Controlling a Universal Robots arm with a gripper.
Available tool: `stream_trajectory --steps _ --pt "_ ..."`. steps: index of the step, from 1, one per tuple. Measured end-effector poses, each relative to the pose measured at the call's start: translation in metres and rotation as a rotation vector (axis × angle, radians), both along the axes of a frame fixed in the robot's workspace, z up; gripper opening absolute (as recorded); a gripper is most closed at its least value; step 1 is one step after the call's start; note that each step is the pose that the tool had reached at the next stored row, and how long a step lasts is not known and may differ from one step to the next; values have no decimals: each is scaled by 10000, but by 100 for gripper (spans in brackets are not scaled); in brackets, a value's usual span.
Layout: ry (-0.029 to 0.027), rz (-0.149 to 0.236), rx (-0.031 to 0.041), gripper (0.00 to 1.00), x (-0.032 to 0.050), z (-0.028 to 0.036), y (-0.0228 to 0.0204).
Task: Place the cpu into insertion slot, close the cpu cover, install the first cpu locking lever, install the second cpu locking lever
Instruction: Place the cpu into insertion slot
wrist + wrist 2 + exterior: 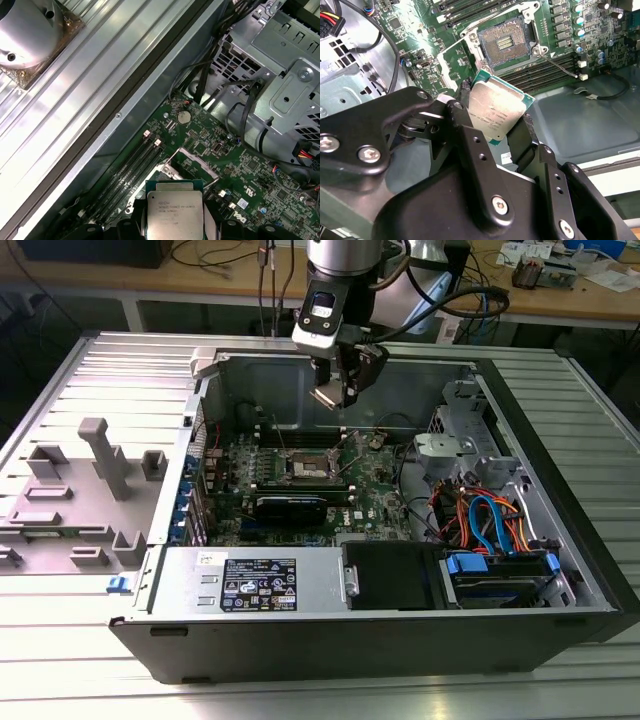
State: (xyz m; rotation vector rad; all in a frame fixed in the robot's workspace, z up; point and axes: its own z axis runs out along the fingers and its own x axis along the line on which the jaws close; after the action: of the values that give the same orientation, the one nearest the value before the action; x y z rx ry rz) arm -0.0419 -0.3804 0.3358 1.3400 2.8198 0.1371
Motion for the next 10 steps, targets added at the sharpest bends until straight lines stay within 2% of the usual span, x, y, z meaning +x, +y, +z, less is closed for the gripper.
stream_trajectory --steps 7,10 --pt "0 -32 0 54 0 -1 0" --pt "0 -331 2 54 0 -5 0"
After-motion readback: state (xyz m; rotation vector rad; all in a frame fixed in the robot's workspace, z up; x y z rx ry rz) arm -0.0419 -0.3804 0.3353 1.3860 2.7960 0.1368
